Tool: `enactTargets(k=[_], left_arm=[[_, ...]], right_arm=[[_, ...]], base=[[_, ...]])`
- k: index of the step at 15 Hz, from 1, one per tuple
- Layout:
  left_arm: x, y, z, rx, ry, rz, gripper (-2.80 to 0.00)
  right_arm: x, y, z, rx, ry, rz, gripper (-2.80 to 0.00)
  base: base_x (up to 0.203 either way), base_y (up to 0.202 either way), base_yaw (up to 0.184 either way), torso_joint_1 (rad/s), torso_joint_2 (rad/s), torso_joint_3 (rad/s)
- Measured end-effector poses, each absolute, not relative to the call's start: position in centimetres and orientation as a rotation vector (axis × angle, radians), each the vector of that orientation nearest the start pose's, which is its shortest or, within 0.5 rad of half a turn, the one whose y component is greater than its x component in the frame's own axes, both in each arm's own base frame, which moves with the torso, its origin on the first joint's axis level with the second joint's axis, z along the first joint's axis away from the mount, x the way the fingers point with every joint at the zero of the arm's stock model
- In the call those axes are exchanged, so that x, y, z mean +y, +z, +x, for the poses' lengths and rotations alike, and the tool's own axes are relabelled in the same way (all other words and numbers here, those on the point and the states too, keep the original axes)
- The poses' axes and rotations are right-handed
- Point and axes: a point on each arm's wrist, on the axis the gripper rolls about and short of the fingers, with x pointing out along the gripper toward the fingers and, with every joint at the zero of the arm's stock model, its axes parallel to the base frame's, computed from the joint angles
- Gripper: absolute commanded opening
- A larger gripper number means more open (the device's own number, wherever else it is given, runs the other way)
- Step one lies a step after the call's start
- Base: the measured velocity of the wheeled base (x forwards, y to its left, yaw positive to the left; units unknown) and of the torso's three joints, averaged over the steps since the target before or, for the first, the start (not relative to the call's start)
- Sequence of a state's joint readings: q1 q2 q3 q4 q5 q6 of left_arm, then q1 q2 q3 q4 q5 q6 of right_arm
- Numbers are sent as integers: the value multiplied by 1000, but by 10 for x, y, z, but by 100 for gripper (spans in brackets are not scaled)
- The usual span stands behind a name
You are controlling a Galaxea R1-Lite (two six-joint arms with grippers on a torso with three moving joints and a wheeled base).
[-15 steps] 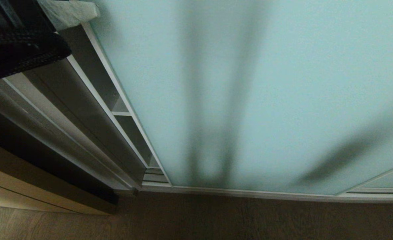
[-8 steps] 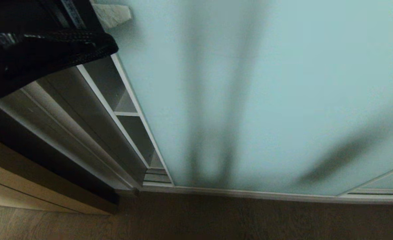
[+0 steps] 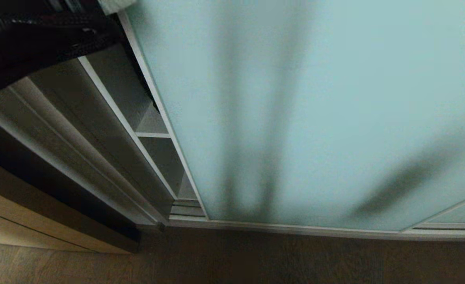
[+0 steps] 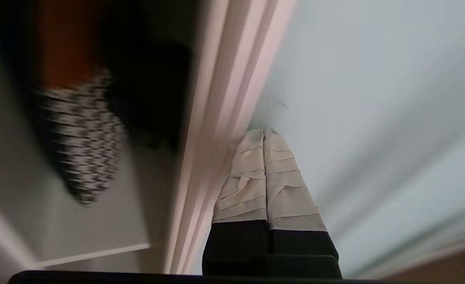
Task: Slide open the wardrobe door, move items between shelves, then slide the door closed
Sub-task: Close the door
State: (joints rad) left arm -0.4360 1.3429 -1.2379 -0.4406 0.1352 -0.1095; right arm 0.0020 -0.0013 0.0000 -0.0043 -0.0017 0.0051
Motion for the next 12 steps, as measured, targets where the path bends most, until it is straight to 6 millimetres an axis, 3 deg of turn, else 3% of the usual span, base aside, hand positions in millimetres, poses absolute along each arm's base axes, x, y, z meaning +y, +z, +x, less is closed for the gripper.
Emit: enactTargets(k=[5, 12], left_arm=[[-65, 387, 186, -326, -223, -193, -280], [-49, 390, 157, -343, -186, -195, -280]], right_arm=[[0, 76, -23, -5, 2, 5, -280], [0, 76, -23, -6, 2, 5, -280]], base=[[0, 0, 0, 0, 0, 0], [0, 0, 0, 0, 0, 0]])
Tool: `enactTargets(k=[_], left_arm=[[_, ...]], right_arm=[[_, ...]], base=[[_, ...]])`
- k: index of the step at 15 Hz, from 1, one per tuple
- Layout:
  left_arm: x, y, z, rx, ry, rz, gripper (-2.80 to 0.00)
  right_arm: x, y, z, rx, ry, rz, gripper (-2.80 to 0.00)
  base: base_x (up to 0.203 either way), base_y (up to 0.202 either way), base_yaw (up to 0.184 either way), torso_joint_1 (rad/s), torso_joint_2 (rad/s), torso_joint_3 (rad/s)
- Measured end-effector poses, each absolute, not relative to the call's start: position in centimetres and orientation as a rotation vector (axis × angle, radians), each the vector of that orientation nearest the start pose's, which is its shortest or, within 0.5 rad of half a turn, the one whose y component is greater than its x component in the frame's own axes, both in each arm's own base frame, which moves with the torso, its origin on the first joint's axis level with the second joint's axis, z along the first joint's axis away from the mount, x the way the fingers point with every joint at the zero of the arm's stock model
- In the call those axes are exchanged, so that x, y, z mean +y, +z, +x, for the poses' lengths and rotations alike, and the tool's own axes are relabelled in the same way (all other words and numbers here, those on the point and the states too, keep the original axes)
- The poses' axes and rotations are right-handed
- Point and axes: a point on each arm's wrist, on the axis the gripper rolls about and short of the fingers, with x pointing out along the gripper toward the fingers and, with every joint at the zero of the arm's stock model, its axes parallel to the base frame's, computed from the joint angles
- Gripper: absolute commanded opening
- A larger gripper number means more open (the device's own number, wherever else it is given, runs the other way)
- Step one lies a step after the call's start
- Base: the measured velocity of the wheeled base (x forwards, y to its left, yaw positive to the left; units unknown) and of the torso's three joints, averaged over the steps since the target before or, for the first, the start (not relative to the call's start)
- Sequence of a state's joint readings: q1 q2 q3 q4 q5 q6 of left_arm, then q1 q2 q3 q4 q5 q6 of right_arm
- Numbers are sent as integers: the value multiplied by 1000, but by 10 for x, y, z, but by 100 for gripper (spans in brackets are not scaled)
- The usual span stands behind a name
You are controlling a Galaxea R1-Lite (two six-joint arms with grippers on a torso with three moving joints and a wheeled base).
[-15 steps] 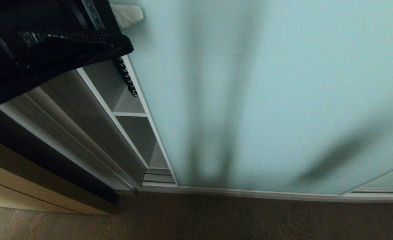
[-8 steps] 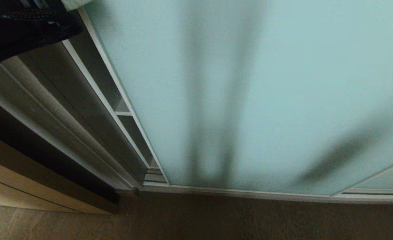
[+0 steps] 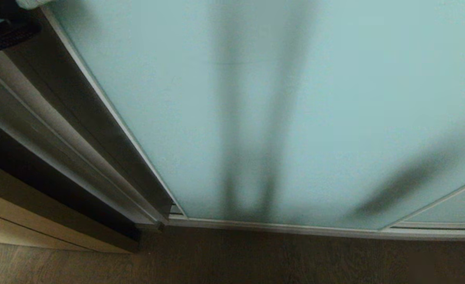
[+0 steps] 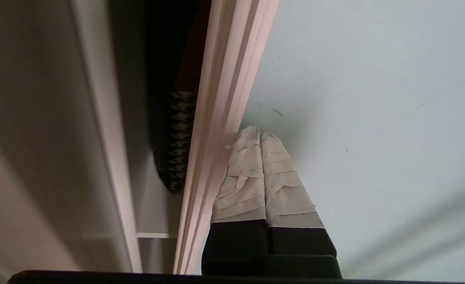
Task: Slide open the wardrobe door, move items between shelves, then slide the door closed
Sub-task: Close the door
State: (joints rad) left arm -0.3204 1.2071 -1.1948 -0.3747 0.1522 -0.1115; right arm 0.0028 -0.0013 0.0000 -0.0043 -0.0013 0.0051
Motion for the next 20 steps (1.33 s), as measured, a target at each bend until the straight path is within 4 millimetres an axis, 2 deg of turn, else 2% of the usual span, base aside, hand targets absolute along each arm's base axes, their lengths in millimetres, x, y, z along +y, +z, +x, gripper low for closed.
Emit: enactTargets(k=[5, 9, 14, 17, 20], left_arm=[[-43, 380, 139, -332, -191, -190, -280], [-32, 369, 134, -308, -113, -171, -280], [-22, 366, 128, -314, -28, -162, -280], [-19, 370, 114, -344, -73, -158, -280], [-17, 370, 86, -328, -208, -135, -280]], right_arm=[[0, 76, -23, -5, 1, 5, -280], [0, 76, -23, -5, 1, 5, -280], [0, 76, -23, -6, 1, 5, -280], [0, 76, -23, -6, 1, 5, -280], [0, 76, -23, -6, 1, 5, -280]], base=[[0, 0, 0, 0, 0, 0], [0, 0, 0, 0, 0, 0], [0, 0, 0, 0, 0, 0], [0, 0, 0, 0, 0, 0], [0, 0, 0, 0, 0, 0]])
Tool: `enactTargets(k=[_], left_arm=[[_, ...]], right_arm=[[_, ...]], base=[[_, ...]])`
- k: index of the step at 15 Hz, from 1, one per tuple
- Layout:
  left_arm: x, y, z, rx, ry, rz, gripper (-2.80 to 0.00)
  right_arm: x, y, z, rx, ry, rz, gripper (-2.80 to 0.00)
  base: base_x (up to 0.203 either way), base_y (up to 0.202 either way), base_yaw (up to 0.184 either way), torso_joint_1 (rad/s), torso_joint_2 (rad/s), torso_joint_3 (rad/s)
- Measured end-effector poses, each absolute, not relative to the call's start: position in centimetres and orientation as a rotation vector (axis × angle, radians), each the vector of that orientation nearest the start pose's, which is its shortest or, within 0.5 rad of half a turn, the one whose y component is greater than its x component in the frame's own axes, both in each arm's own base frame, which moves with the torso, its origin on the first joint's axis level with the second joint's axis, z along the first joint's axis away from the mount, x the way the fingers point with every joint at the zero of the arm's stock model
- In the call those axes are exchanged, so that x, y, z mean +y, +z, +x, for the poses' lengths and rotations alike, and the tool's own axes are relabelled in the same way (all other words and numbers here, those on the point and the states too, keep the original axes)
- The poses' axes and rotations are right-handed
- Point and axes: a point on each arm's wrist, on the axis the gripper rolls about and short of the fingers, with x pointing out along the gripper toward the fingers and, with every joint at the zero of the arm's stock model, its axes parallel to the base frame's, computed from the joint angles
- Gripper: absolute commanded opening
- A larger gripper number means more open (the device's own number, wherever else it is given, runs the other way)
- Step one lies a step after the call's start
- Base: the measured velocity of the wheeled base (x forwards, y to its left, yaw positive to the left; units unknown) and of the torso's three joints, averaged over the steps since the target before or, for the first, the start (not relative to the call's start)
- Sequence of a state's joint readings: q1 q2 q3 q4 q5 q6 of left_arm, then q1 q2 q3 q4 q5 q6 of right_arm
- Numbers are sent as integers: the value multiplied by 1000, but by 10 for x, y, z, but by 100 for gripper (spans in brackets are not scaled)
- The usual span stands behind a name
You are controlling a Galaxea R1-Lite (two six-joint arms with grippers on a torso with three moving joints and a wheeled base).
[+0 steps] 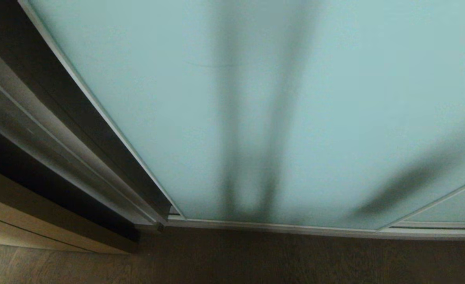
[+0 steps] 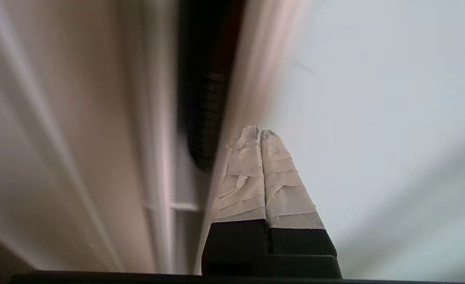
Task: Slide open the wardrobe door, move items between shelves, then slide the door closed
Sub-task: Close the door
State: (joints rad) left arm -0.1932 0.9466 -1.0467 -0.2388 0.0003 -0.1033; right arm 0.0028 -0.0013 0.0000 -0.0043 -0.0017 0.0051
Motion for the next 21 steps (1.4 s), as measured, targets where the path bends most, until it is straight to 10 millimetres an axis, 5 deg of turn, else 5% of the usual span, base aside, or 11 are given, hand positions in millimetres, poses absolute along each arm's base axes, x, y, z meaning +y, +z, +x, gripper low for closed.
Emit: enactTargets(k=[5, 12, 21], left_arm=[[-17, 371, 67, -283, -397, -120, -280], [-28, 387, 113, -263, -466, -168, -280], [-36, 381, 155, -208, -453, -174, -280]], right_arm=[[0, 76, -23, -5, 1, 5, -280], [0, 76, -23, -6, 1, 5, -280], [0, 76, -23, -6, 1, 5, -280]], base=[[0, 0, 0, 0, 0, 0], [0, 0, 0, 0, 0, 0], [0, 0, 0, 0, 0, 0]])
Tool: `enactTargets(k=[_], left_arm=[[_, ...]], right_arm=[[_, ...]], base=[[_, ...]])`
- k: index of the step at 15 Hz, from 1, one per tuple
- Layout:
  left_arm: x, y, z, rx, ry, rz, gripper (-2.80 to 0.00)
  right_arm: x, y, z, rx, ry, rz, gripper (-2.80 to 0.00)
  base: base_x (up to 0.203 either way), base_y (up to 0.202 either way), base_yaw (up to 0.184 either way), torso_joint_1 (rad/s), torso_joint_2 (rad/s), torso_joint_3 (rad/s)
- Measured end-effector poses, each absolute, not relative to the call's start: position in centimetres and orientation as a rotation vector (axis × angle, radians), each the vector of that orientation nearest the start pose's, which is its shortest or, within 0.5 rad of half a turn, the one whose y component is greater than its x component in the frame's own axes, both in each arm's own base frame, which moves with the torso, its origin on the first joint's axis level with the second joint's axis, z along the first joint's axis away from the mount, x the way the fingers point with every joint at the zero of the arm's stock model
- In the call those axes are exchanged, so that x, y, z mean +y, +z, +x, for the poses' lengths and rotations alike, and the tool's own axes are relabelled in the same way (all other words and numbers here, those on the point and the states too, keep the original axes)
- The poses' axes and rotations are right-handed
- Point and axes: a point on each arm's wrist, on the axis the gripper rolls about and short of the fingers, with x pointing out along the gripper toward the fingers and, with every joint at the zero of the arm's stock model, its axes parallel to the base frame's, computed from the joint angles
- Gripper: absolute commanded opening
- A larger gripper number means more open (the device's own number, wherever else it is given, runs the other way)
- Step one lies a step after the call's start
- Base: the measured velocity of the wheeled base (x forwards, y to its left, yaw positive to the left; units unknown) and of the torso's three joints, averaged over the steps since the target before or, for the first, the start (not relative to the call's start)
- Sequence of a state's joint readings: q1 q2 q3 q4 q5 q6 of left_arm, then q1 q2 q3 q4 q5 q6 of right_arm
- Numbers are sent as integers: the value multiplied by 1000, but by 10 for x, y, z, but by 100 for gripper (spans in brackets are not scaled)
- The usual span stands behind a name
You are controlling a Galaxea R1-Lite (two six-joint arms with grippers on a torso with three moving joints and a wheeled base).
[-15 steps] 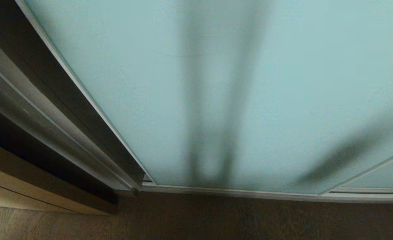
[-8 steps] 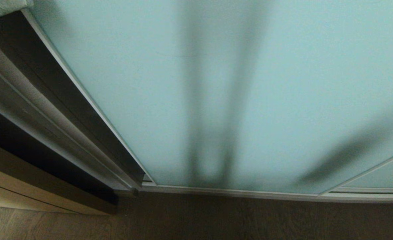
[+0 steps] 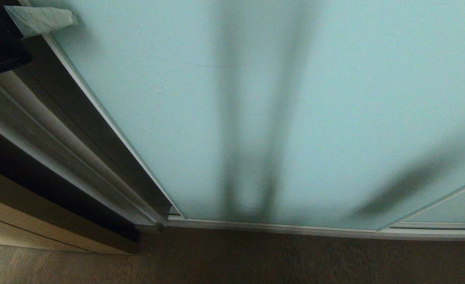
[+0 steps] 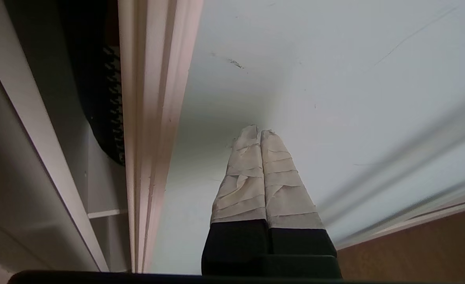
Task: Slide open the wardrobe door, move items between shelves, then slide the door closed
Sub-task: Close the door
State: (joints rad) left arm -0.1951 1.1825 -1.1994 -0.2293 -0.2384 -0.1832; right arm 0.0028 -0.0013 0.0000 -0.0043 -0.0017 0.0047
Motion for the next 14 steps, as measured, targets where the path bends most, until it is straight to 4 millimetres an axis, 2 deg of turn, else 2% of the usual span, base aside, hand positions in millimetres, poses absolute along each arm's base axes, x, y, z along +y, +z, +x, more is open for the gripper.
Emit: enactTargets(k=[5, 14], left_arm=[[-35, 380, 162, -215, -363, -184, -280], [-21, 400, 141, -318, -226, -184, -280]], right_arm=[[0, 76, -23, -6, 1, 5, -280], [0, 76, -23, -5, 1, 5, -280]], base=[[0, 0, 0, 0, 0, 0], [0, 0, 0, 0, 0, 0]])
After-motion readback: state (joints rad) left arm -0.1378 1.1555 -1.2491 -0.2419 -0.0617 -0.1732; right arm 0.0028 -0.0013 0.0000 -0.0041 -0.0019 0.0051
